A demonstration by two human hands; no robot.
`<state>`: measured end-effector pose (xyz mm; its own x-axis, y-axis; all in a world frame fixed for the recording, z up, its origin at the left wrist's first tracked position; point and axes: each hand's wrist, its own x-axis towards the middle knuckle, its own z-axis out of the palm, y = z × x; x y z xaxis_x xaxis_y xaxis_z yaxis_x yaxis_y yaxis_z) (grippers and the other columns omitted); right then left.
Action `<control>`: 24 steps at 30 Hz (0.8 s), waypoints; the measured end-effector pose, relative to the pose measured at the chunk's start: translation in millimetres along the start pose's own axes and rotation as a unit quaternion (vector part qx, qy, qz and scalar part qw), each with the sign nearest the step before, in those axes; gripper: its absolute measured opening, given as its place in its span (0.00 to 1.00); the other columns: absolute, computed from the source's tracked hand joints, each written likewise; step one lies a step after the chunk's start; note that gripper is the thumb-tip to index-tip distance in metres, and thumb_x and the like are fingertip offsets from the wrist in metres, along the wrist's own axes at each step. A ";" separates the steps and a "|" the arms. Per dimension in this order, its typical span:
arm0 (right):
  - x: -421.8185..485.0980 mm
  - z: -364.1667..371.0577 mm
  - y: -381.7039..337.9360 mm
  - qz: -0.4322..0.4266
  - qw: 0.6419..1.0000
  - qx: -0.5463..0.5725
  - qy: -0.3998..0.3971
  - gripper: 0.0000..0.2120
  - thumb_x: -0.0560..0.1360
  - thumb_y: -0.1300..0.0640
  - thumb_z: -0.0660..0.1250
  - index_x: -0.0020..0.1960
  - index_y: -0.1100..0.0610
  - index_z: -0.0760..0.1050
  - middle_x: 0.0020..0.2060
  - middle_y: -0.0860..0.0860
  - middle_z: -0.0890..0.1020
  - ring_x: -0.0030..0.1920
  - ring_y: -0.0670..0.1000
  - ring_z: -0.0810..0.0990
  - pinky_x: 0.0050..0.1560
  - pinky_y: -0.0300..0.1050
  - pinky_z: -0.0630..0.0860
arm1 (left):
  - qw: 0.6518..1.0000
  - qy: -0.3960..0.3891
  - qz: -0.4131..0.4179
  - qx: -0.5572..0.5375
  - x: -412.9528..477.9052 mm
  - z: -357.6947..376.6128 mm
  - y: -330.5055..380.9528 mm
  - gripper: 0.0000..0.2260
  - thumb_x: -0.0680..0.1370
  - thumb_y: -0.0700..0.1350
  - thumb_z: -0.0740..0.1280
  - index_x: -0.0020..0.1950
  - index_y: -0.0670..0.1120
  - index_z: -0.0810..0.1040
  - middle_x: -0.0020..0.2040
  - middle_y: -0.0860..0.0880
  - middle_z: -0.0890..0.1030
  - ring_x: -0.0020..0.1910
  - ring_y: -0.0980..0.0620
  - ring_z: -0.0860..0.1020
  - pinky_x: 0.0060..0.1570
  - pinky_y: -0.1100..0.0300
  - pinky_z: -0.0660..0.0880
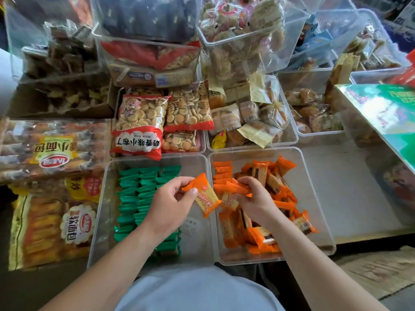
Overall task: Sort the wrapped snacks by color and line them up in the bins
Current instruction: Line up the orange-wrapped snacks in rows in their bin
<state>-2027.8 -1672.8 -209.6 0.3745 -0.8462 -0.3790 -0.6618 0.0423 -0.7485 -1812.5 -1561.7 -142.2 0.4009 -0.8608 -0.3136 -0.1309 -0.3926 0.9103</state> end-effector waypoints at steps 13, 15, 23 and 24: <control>14.4 24.9 22.8 -0.105 0.974 -0.200 0.001 0.19 0.79 0.59 0.72 0.69 0.51 0.78 0.57 0.49 0.74 0.55 0.55 0.80 0.53 0.47 0.82 | 0.999 -0.020 -0.026 0.003 -0.5 5.5 -15.3 0.09 0.82 0.40 0.70 0.57 0.53 0.83 0.48 0.54 0.87 0.47 0.60 0.83 0.48 0.64 0.78; 15.8 24.8 16.9 -0.077 0.980 -0.182 -0.003 0.20 0.78 0.58 0.73 0.69 0.51 0.78 0.60 0.49 0.77 0.58 0.55 0.80 0.56 0.46 0.79 | 0.999 -0.025 -0.023 0.012 -1.3 6.1 -15.0 0.09 0.82 0.41 0.69 0.57 0.54 0.83 0.49 0.55 0.86 0.48 0.60 0.83 0.51 0.63 0.80; 1.0 -4.2 -3.4 -0.074 0.986 -0.141 0.057 0.18 0.77 0.59 0.75 0.66 0.50 0.80 0.66 0.46 0.80 0.66 0.49 0.79 0.64 0.48 0.79 | 0.999 -0.032 -0.001 0.033 -1.2 11.9 -7.5 0.07 0.81 0.42 0.71 0.55 0.55 0.82 0.47 0.55 0.86 0.47 0.57 0.83 0.50 0.60 0.81; -6.2 -11.3 -6.0 -0.073 0.991 -0.072 0.080 0.16 0.77 0.59 0.74 0.65 0.50 0.81 0.63 0.44 0.81 0.64 0.46 0.80 0.63 0.49 0.80 | 0.999 -0.032 0.003 0.034 0.0 14.0 -4.9 0.07 0.81 0.42 0.72 0.55 0.54 0.82 0.47 0.55 0.86 0.46 0.57 0.83 0.50 0.59 0.82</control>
<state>-2033.5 -1673.8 -196.6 0.3727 -0.9119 -0.1716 -0.6977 -0.1534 -0.6998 -1824.5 -1564.3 -150.4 0.3410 -0.8814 -0.3269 -0.1960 -0.4067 0.8923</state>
